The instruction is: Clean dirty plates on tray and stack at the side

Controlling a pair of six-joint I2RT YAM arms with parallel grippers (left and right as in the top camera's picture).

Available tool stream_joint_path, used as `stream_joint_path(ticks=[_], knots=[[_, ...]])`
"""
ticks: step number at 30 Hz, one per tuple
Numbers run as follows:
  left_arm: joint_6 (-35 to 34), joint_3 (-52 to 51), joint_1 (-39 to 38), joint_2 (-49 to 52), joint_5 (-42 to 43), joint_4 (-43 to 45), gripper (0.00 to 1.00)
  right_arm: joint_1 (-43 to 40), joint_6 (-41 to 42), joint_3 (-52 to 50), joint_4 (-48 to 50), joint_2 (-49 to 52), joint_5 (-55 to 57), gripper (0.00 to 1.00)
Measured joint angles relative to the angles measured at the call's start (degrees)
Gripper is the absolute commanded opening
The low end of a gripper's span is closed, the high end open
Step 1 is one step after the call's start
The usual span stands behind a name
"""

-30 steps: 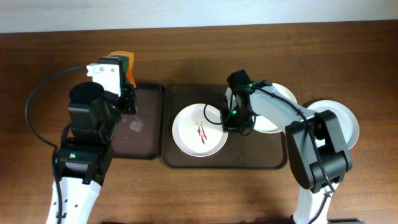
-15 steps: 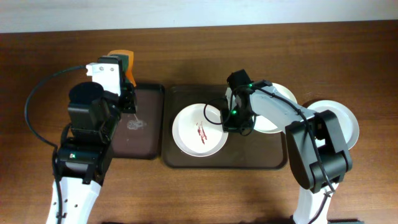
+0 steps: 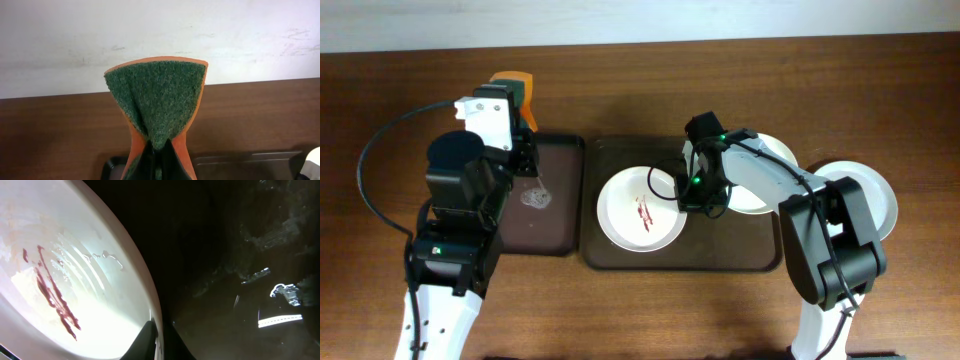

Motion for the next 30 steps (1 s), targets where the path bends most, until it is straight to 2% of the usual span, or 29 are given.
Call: stream_joint_path(ticks=[7,12,25,30], knots=[[0.0,0.0,0.0,0.0,0.0,0.0,0.00,0.0,0.0,0.0,0.0,0.0,0.0,0.09],[0.0,0.0,0.0,2.6,0.0,-3.4,0.00,0.0,0.0,0.0,0.0,0.0,0.0,0.08],[0.0,0.0,0.0,27.7,0.2,-15.0,0.00,0.0,-0.1,0.0,0.0,0.0,0.0,0.08],[0.0,0.0,0.0,33.1,0.2,-17.3,0.00,0.0,0.0,0.0,0.0,0.0,0.0,0.09]])
